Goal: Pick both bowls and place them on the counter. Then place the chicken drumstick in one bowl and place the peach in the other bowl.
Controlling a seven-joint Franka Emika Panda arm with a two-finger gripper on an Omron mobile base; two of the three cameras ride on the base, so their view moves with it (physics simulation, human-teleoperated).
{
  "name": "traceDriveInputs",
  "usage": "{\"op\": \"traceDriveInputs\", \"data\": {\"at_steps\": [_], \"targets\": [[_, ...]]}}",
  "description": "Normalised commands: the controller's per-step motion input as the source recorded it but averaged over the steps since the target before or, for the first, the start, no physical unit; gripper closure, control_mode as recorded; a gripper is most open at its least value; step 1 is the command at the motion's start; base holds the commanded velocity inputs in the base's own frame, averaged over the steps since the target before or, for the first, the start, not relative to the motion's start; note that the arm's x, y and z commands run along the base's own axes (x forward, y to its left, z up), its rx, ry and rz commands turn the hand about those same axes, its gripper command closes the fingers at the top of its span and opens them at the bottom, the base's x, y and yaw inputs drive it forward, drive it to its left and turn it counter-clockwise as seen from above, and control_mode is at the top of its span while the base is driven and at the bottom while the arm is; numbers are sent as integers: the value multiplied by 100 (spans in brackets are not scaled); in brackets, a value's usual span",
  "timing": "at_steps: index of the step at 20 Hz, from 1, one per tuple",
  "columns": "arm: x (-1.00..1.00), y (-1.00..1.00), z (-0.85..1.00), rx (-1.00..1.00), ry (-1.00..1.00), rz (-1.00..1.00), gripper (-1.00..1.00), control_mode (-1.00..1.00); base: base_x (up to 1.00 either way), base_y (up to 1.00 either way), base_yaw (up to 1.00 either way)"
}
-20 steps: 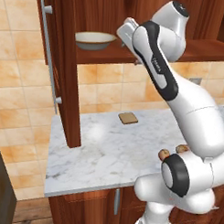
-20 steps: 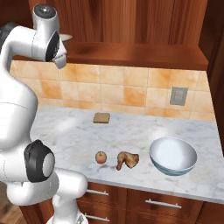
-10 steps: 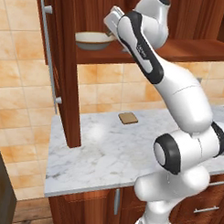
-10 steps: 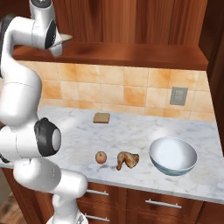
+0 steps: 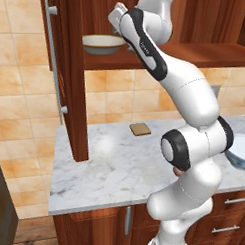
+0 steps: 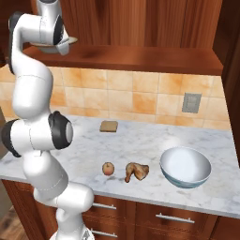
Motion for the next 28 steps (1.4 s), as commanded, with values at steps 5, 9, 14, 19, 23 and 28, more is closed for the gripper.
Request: {"op": "traceDriveInputs", "data": {"at_steps": [5,9,14,19,23,28], "targets": [[41,11,-17,0,0,-10,-100,-100,0,0,0],[38,17,-30,-1,0,-8,-100,-100,0,0,0],[19,23,-27,-1,0,-5,-100,-100,0,0,0],[6,11,-14,0,0,-1,100,-100,0,0,0],[-2,-6,-20,5,0,0,100,-100,0,0,0],[-33,-31,-22,6,-1,-6,100,-100,0,0,0]]}}
